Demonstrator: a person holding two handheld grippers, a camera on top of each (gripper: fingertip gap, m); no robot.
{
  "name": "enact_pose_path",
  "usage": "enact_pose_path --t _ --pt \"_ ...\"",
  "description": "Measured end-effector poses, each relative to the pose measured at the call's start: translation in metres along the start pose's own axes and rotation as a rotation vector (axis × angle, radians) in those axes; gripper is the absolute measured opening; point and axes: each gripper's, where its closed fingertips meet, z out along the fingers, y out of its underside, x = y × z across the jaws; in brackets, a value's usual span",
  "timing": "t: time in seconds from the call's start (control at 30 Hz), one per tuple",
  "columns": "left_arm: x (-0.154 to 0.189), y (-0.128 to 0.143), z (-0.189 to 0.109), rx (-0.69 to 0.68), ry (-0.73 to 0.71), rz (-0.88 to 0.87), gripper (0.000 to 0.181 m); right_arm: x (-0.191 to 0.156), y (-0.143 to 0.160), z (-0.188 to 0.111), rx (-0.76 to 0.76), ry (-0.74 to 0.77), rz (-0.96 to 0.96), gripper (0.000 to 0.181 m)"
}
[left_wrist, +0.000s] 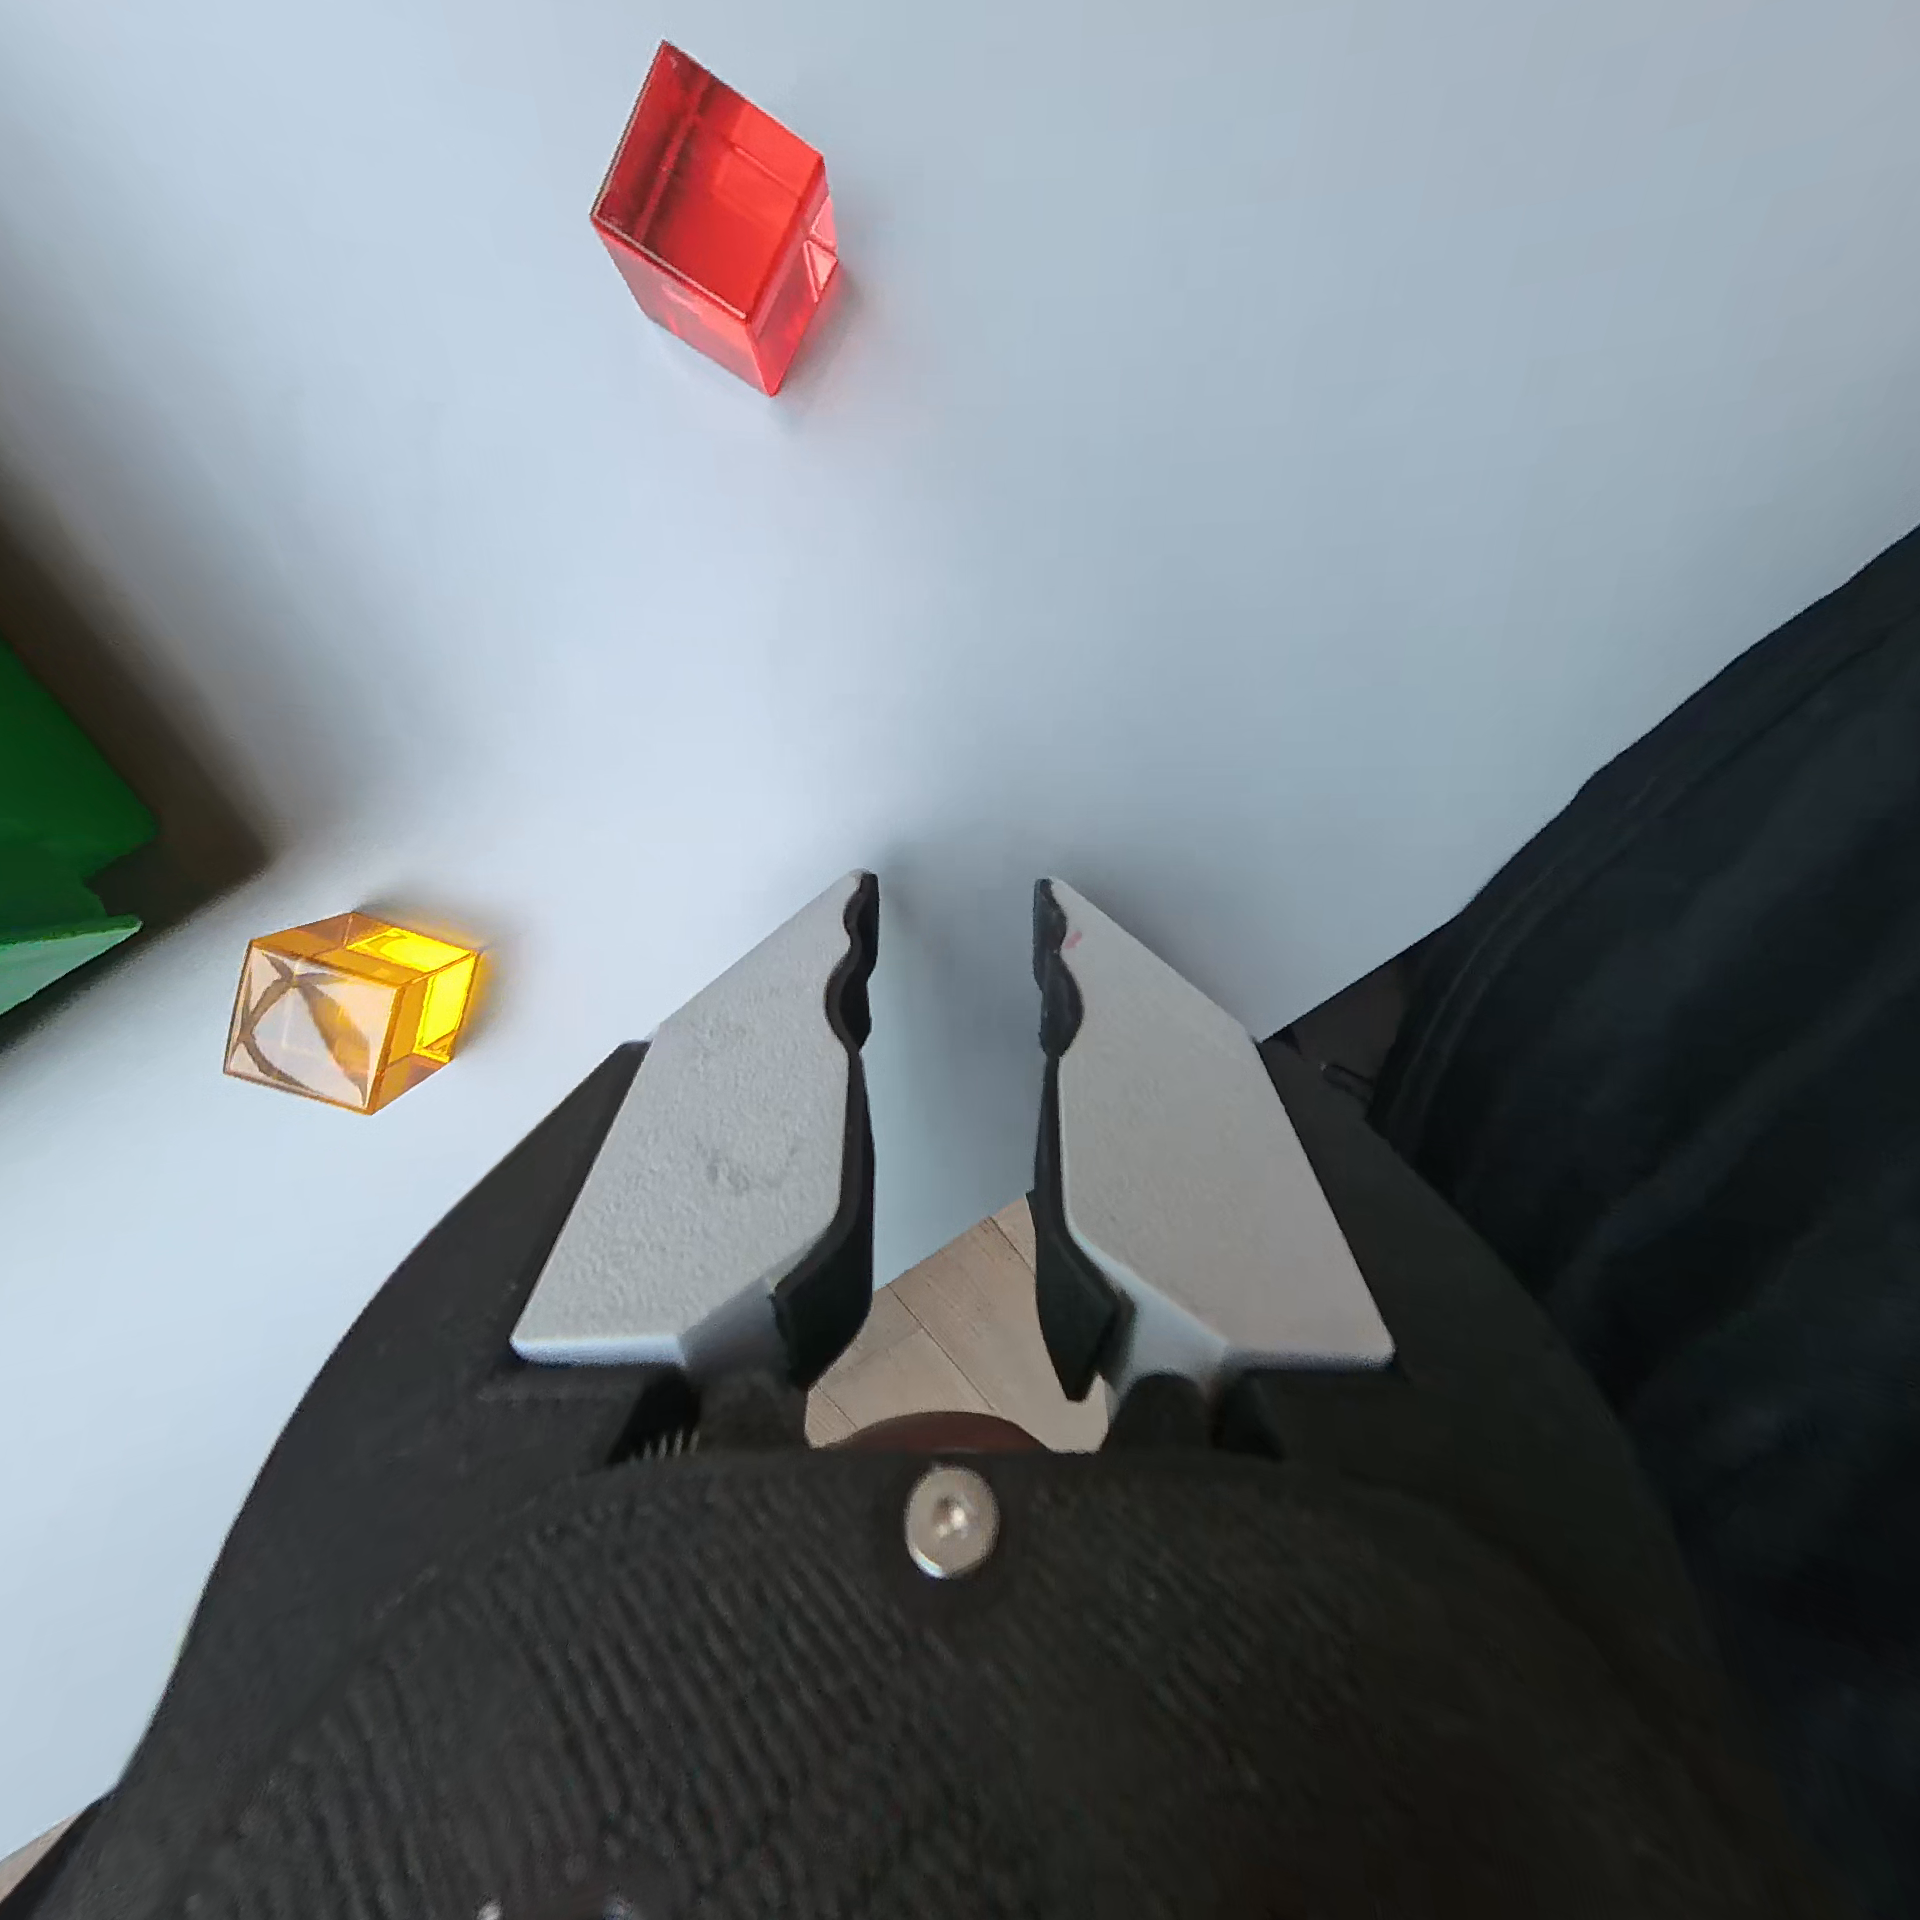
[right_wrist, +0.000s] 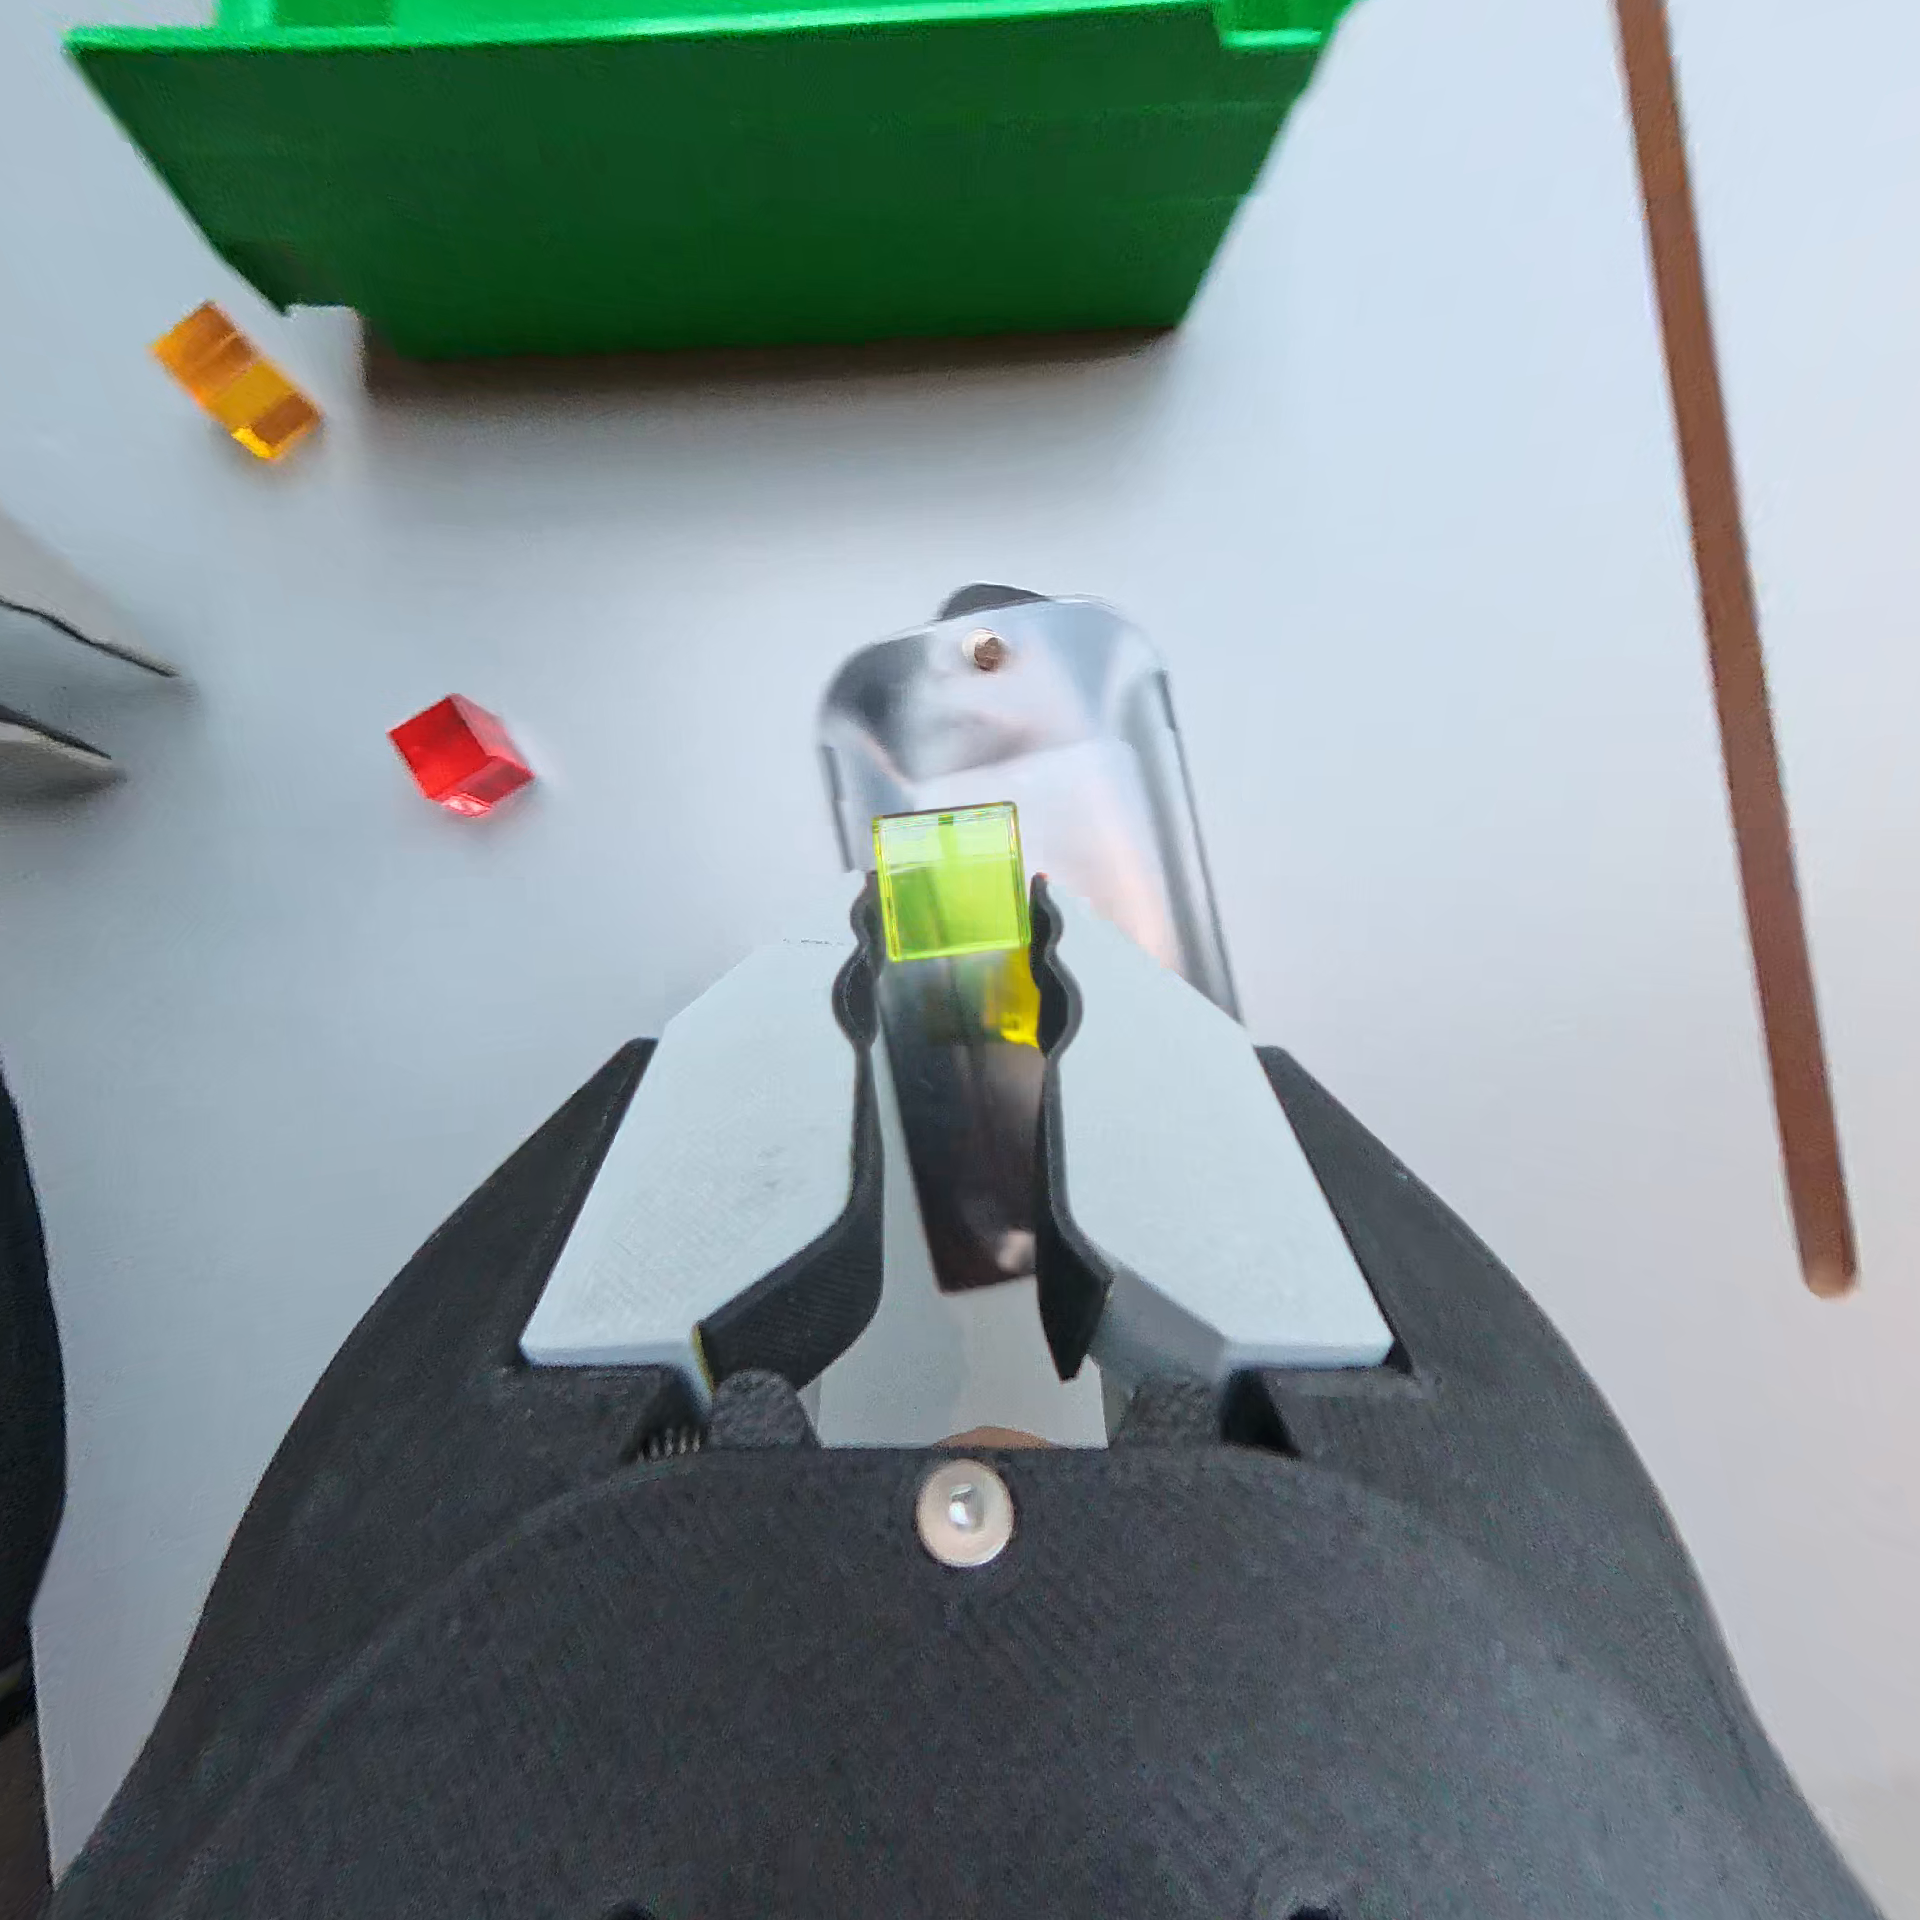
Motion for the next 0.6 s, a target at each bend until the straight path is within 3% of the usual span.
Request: enact_pose_path --t 0.13,0.27,0.43,0.6 --pt "0.001 -0.004 0.0 0.005 0.0 0.012 0.027 0.027 0.017 -0.007 -0.053 0.045 0.026 0.025" --pt "-0.001 -0.007 -0.002 0.008 -0.004 0.011 0.027 0.03 0.034 0.005 -0.126 0.053 0.001 0.025" --pt "-0.003 -0.005 -0.002 0.005 -0.007 0.006 0.028 0.032 0.033 0.008 -0.108 0.064 -0.005 0.025" --pt "-0.005 -0.013 -0.004 0.025 0.003 0.021 0.039 0.028 0.031 0.002 -0.086 0.065 0.008 0.046"
